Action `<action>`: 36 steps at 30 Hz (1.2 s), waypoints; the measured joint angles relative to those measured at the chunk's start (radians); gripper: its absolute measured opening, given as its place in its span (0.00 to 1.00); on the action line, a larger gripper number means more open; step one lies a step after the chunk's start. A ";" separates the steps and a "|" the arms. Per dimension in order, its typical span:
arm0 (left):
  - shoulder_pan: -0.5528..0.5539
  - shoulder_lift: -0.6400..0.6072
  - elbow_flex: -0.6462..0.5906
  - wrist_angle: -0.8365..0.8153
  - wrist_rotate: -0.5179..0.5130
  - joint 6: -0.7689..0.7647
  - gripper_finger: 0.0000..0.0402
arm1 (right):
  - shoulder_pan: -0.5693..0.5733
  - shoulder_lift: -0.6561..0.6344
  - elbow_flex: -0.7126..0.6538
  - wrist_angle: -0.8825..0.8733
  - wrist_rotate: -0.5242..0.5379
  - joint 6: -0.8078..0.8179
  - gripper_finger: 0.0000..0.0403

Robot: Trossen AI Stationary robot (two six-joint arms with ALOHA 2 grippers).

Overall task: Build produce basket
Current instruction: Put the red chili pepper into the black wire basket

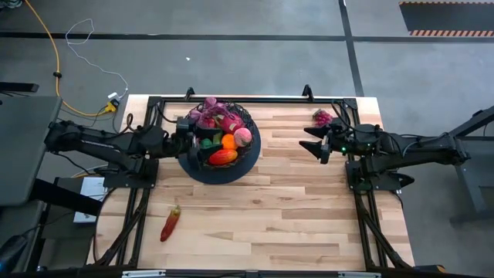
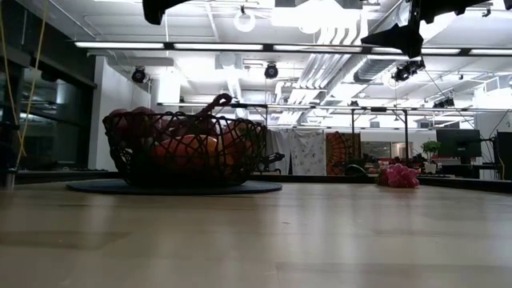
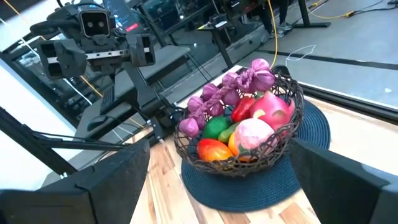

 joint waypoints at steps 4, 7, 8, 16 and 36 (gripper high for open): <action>-0.001 0.000 0.000 -0.003 0.000 -0.006 0.85 | 0.000 0.000 0.000 0.000 0.000 0.004 0.93; -0.021 0.001 0.053 -0.170 0.007 -0.076 0.85 | 0.000 0.000 0.000 0.000 0.000 0.007 0.93; -0.034 0.002 0.088 -0.285 0.013 -0.109 0.85 | 0.000 0.000 0.000 -0.001 0.000 0.007 0.93; -0.228 0.156 0.318 -1.219 0.128 -0.730 0.85 | 0.000 0.000 0.000 -0.009 0.000 -0.045 0.93; -0.666 0.626 0.241 -1.196 0.439 -1.430 0.85 | 0.000 0.175 0.000 -0.011 -0.009 -0.037 0.93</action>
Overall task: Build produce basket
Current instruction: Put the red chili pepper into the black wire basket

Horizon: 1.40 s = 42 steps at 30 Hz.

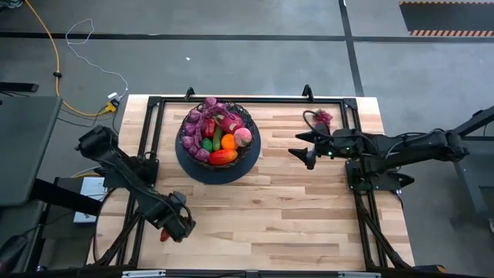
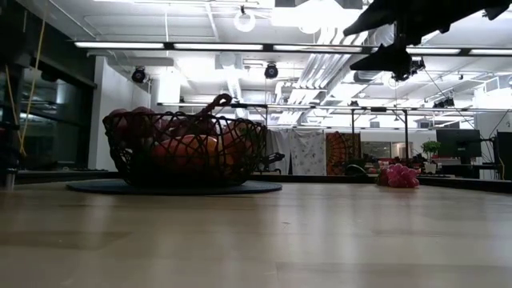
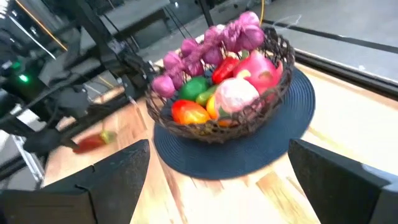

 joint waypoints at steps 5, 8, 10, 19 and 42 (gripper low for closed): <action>-0.003 0.079 0.000 0.004 0.003 0.001 0.85 | 0.000 0.027 0.000 0.011 -0.007 0.000 0.93; -0.003 0.117 0.000 0.004 0.005 0.008 0.85 | 0.000 0.027 0.000 0.024 -0.022 0.001 0.93; -0.003 0.142 0.000 0.007 0.015 0.023 0.85 | 0.000 0.025 0.000 0.027 -0.023 0.000 0.93; -0.001 0.169 -0.071 0.181 0.068 0.024 0.85 | 0.000 0.026 0.000 0.032 -0.026 0.015 0.93; 0.053 0.107 -0.096 0.189 0.004 0.127 0.36 | 0.000 0.026 0.000 0.029 -0.048 0.027 0.93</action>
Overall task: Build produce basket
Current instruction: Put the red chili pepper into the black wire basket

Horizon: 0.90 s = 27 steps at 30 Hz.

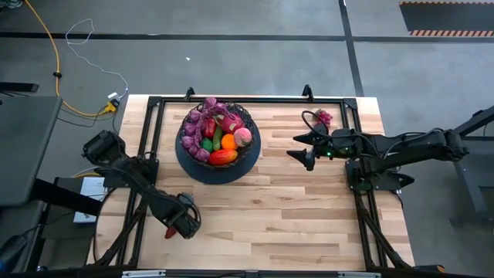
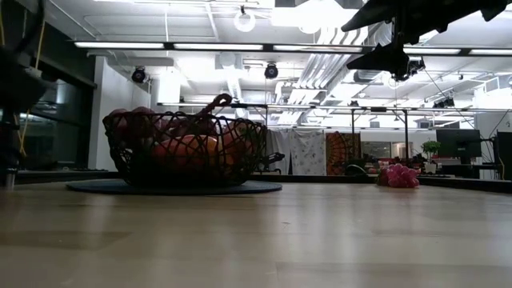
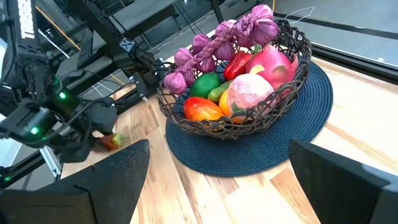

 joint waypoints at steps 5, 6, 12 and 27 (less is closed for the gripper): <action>0.038 -0.158 0.003 -0.007 -0.087 0.069 0.31 | 0.000 0.000 0.000 0.000 0.000 0.000 0.93; 0.049 -0.204 0.004 -0.007 -0.118 0.090 0.31 | 0.000 0.000 0.000 0.000 0.000 0.000 0.93; 0.139 -0.469 0.090 0.040 -0.522 0.351 0.32 | 0.000 0.000 0.000 0.019 0.000 0.033 0.93; 0.568 -0.659 0.149 0.741 -0.584 1.422 0.33 | 0.000 -0.001 0.001 0.274 -0.092 0.052 0.93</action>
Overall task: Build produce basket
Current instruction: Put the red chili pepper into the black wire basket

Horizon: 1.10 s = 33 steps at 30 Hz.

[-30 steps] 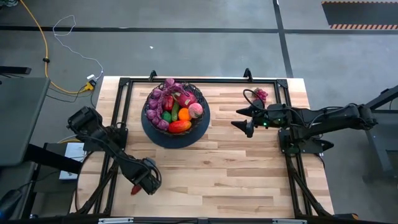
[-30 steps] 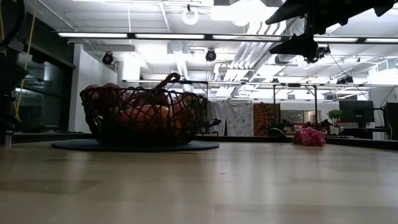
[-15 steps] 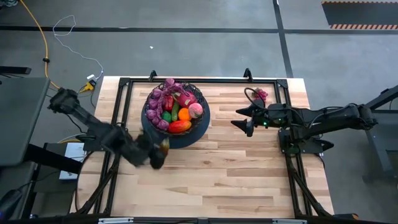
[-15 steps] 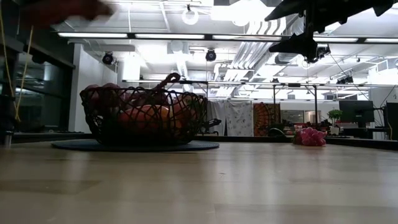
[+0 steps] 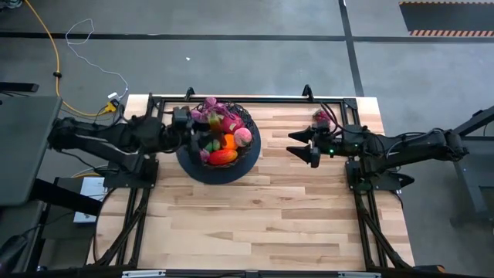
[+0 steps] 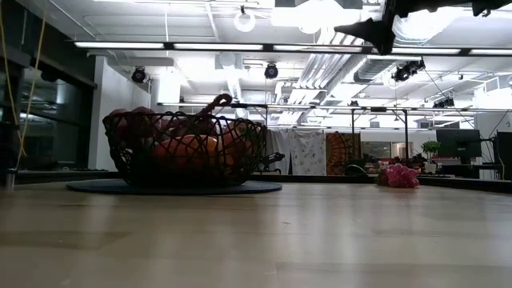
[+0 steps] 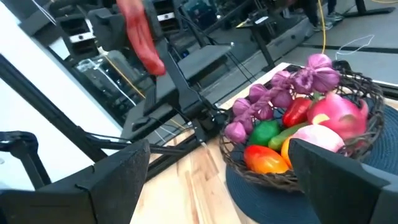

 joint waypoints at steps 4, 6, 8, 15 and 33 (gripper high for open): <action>0.028 0.035 -0.001 -0.001 0.063 0.001 0.33 | 0.000 0.000 0.000 0.013 -0.001 0.000 0.93; 0.028 0.058 -0.001 0.012 0.064 0.000 0.33 | 0.000 0.000 0.000 0.017 -0.001 -0.008 0.93; 0.028 0.076 -0.001 0.010 0.064 0.000 0.33 | 0.000 0.000 0.000 0.021 -0.001 -0.008 0.93; 0.028 0.131 -0.001 0.018 0.081 -0.043 0.33 | 0.000 0.000 0.000 0.024 -0.001 -0.037 0.93; 0.027 0.129 -0.001 0.065 0.215 0.025 0.33 | 0.000 0.000 0.000 0.071 -0.001 -0.193 0.93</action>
